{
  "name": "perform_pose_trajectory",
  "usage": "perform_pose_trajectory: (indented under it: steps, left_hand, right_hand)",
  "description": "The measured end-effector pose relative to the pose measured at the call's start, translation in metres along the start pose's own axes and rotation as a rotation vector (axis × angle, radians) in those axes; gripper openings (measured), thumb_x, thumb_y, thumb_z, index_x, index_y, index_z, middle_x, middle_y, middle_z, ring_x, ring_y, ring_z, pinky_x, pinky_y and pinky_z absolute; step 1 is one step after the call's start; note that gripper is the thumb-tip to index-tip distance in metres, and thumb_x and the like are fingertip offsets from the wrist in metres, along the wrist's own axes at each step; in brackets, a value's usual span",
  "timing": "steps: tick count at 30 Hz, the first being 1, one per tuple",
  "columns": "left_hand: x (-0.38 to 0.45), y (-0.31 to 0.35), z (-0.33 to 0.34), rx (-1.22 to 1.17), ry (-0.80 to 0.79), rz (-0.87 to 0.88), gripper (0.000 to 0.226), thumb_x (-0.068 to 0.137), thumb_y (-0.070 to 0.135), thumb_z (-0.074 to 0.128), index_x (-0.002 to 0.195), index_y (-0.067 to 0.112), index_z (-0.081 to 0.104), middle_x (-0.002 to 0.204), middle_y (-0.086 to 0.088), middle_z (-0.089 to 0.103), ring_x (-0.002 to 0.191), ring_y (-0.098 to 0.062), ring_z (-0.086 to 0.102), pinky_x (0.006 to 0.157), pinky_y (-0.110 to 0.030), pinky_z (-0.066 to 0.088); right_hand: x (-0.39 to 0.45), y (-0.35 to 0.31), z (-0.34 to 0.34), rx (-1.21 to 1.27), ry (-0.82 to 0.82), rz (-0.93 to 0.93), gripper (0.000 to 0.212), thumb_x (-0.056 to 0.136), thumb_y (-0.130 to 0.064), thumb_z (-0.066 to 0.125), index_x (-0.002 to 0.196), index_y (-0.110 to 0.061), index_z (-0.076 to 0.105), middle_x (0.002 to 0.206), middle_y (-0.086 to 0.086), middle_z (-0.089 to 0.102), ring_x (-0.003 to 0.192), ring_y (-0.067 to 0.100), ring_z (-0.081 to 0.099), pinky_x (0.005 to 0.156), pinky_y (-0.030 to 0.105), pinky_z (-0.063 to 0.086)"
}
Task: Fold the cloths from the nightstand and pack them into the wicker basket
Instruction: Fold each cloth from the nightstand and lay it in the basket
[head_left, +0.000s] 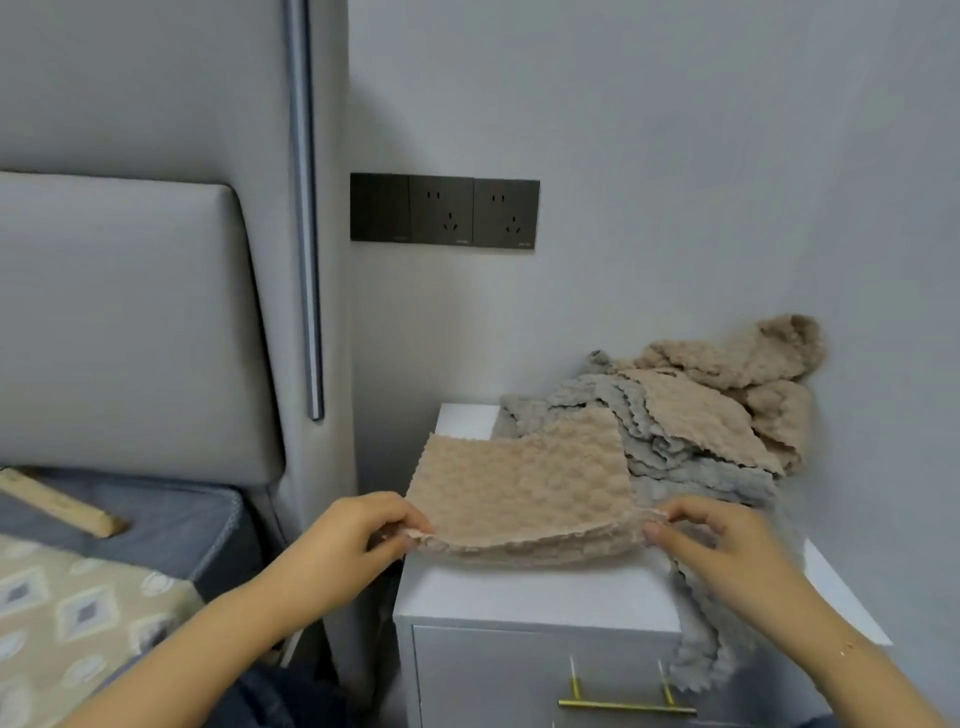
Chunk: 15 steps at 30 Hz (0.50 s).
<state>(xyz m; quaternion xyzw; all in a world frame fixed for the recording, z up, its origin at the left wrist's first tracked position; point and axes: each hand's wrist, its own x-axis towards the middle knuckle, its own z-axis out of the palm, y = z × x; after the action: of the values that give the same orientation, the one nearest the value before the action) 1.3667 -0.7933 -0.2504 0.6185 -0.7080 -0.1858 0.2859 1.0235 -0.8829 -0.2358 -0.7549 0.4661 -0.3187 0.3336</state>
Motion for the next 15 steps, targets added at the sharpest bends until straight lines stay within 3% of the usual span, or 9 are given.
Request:
perform_pose_trajectory:
  steps: [3, 5, 7, 8, 9, 10, 13, 15]
  left_hand:
    - [-0.017, -0.01, 0.016, -0.022, -0.148, -0.032, 0.024, 0.092, 0.017, 0.065, 0.095, 0.041, 0.07, 0.097, 0.019, 0.069, 0.094, -0.004, 0.063, 0.086, -0.023, 0.05]
    - [-0.022, -0.012, 0.018, -0.07, -0.202, -0.062, 0.024, 0.092, 0.018, 0.065, 0.095, 0.041, 0.071, 0.099, 0.02, 0.07, 0.098, -0.001, 0.063, 0.09, -0.024, 0.05]
    - [-0.026, -0.011, 0.014, -0.147, -0.248, -0.099, 0.019, 0.092, 0.019, 0.066, 0.095, 0.037, 0.073, 0.1, 0.018, 0.071, 0.099, -0.004, 0.065, 0.092, -0.027, 0.051]
    - [-0.028, -0.009, 0.01, -0.194, -0.283, -0.109, 0.017, 0.092, 0.021, 0.066, 0.095, 0.035, 0.074, 0.1, 0.014, 0.072, 0.099, -0.007, 0.065, 0.093, -0.029, 0.051]
    - [-0.029, -0.007, 0.005, -0.242, -0.32, -0.11, 0.014, 0.092, 0.024, 0.066, 0.095, 0.034, 0.075, 0.101, 0.012, 0.073, 0.099, -0.008, 0.066, 0.093, -0.029, 0.051]
    - [-0.029, -0.004, 0.001, -0.284, -0.343, -0.104, 0.012, 0.091, 0.027, 0.066, 0.096, 0.034, 0.075, 0.101, 0.009, 0.073, 0.099, -0.009, 0.066, 0.094, -0.028, 0.051]
    - [-0.024, 0.004, -0.009, -0.406, -0.298, -0.115, 0.011, 0.086, 0.031, 0.067, 0.092, 0.031, 0.076, 0.097, 0.006, 0.074, 0.092, -0.008, 0.066, 0.085, -0.02, 0.05]
    - [-0.013, 0.005, -0.012, -0.469, -0.22, -0.158, 0.013, 0.085, 0.029, 0.067, 0.091, 0.028, 0.078, 0.096, 0.006, 0.074, 0.09, -0.006, 0.066, 0.082, -0.016, 0.049]
  right_hand:
    - [-0.012, 0.015, 0.008, -0.129, -0.068, -0.027, 0.028, 0.075, -0.059, 0.065, 0.081, -0.034, 0.075, 0.096, -0.024, 0.07, 0.1, -0.007, 0.059, 0.089, 0.019, 0.041]
    - [-0.015, 0.022, 0.009, -0.16, -0.17, 0.01, 0.028, 0.076, -0.049, 0.071, 0.085, -0.023, 0.075, 0.097, -0.011, 0.074, 0.105, 0.006, 0.062, 0.104, 0.017, 0.036]
    - [-0.018, 0.025, 0.007, -0.07, -0.28, 0.063, 0.053, 0.071, -0.058, 0.075, 0.077, -0.006, 0.066, 0.072, 0.009, 0.067, 0.077, 0.025, 0.065, 0.109, 0.023, 0.037]
    - [-0.02, 0.026, 0.005, 0.017, -0.317, 0.088, 0.064, 0.066, -0.065, 0.075, 0.073, -0.003, 0.06, 0.061, 0.011, 0.055, 0.062, 0.024, 0.055, 0.094, 0.033, 0.046]
    - [-0.022, 0.022, 0.004, 0.084, -0.336, 0.122, 0.07, 0.061, -0.07, 0.076, 0.071, -0.003, 0.057, 0.058, 0.011, 0.044, 0.056, 0.021, 0.043, 0.072, 0.037, 0.045]
    - [-0.022, 0.021, 0.002, 0.134, -0.339, 0.135, 0.072, 0.058, -0.071, 0.077, 0.071, -0.003, 0.057, 0.058, 0.012, 0.039, 0.056, 0.021, 0.037, 0.061, 0.034, 0.036]
    - [-0.017, 0.019, -0.002, 0.218, -0.329, 0.19, 0.067, 0.061, -0.059, 0.082, 0.081, 0.003, 0.062, 0.062, 0.031, 0.042, 0.055, 0.032, 0.043, 0.062, 0.036, 0.037]
    - [-0.01, 0.012, -0.001, 0.234, -0.282, 0.221, 0.049, 0.07, -0.045, 0.084, 0.074, -0.002, 0.061, 0.058, 0.025, 0.043, 0.051, 0.03, 0.042, 0.061, 0.034, 0.034]
